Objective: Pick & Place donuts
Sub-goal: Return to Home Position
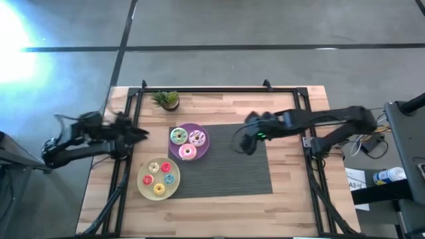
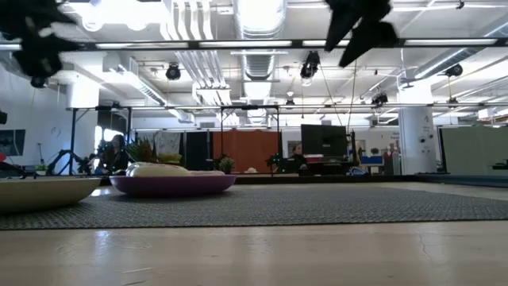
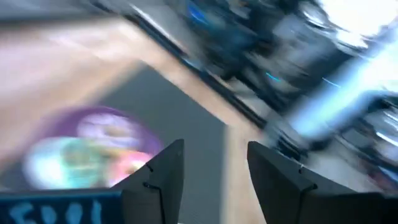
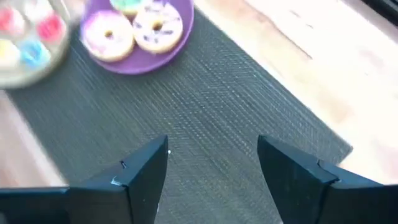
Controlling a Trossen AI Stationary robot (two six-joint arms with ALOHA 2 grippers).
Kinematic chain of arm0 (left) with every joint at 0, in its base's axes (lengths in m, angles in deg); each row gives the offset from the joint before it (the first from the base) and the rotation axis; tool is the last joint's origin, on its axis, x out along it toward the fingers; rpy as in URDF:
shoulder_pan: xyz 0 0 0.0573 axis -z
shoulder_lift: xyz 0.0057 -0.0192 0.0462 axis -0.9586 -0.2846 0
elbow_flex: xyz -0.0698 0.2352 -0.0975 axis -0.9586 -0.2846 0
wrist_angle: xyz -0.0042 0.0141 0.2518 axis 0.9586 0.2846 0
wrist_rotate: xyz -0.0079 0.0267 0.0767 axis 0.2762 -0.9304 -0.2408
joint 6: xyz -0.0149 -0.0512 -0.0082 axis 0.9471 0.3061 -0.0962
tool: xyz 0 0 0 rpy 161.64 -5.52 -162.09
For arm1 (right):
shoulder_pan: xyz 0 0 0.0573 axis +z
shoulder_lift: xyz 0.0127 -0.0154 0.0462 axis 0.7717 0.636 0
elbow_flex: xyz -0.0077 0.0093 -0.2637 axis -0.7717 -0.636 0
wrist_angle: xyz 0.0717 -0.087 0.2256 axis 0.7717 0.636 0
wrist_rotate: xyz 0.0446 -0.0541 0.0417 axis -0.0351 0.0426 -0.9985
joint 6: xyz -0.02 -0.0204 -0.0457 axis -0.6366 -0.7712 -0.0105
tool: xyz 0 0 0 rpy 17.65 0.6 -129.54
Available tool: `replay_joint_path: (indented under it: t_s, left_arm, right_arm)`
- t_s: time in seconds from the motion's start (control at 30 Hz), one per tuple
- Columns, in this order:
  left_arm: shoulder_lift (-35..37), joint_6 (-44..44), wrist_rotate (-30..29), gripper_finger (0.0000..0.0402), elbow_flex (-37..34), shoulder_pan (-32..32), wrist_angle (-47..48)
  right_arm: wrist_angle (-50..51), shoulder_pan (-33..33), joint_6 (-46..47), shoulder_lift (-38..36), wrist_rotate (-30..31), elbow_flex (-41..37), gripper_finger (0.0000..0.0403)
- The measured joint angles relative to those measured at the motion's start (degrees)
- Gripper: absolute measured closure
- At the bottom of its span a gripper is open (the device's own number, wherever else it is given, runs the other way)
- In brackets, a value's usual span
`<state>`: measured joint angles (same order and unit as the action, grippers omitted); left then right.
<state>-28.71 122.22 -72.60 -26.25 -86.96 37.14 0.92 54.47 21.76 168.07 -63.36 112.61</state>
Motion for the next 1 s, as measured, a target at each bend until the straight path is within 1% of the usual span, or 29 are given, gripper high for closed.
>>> replay_joint_path:
  t_s: [0.03,0.07,0.1,0.13,0.17,0.2,0.23,0.27,0.3,0.37,0.47,0.53,0.6,0.67,0.77,0.9,1.0]
  left_arm:
    - [1.51,-0.30,-4.81,0.0252,1.74,0.00,4.53]
    - [2.69,0.41,-9.99,0.0252,3.09,0.00,9.26]
    - [3.68,4.09,-14.21,0.0252,4.00,0.00,14.61]
    - [4.55,8.98,-17.05,0.0252,4.39,-0.04,18.82]
    - [5.50,11.21,-18.41,0.0252,4.65,0.00,20.64]
    - [6.90,10.46,-18.93,0.0252,4.30,-0.02,19.52]
    - [6.78,8.08,-17.72,0.0252,3.39,-0.04,17.70]
    - [6.81,5.31,-15.27,0.0252,2.37,-0.04,16.00]
    - [6.79,2.73,-12.94,0.0252,1.28,-0.04,12.91]
    - [6.77,-1.70,-8.98,0.0252,-1.29,-0.04,3.39]
    - [5.95,-4.82,0.63,0.0252,-8.00,0.02,-9.07]
    - [6.21,-5.38,4.05,0.0252,-11.96,0.02,-15.35]
    - [6.22,-4.31,4.75,0.0252,-15.65,0.04,-19.65]
    - [6.27,-2.30,5.18,0.0252,-19.03,0.06,-20.63]
    - [6.27,-0.92,5.78,0.0252,-21.48,0.11,-25.55]
    - [6.20,4.14,4.45,0.0252,-24.50,0.11,-24.74]
    - [6.24,5.05,4.17,0.0252,-26.68,0.13,-28.69]
  right_arm:
    - [-0.29,0.02,2.29,-2.48,0.46,-1.22,0.0165]
    - [-0.40,0.06,4.91,-4.82,2.34,-2.51,0.0166]
    - [-1.29,0.10,7.78,-6.99,5.87,-4.02,0.0166]
    - [-3.47,0.81,10.06,-8.96,10.94,-5.79,0.0167]
    - [-6.94,1.80,10.99,-10.86,16.48,-7.92,0.0167]
    - [-10.91,2.84,10.43,-12.53,21.39,-10.11,0.0167]
    - [-14.95,3.67,8.66,-13.76,24.57,-12.30,0.0166]
    - [-19.82,4.19,5.96,-15.23,25.85,-14.77,0.0165]
    - [-23.85,4.41,3.64,-16.42,25.74,-17.23,0.0164]
    - [-30.33,4.40,2.24,-17.72,23.98,-22.07,0.0161]
    - [-37.57,4.15,2.52,-18.71,21.67,-28.64,0.0158]
    - [-41.36,4.28,4.82,-18.74,19.27,-32.06,0.0156]
    - [-40.91,4.42,8.82,-18.74,17.62,-34.74,0.0156]
    - [-40.87,4.26,13.35,-18.69,16.89,-36.83,0.0158]
    - [-40.73,4.25,18.21,-18.82,16.83,-39.84,0.0161]
    - [-40.80,4.26,18.75,-18.67,16.65,-42.96,0.0163]
    - [-40.69,4.30,16.42,-18.67,16.86,-44.85,0.0161]
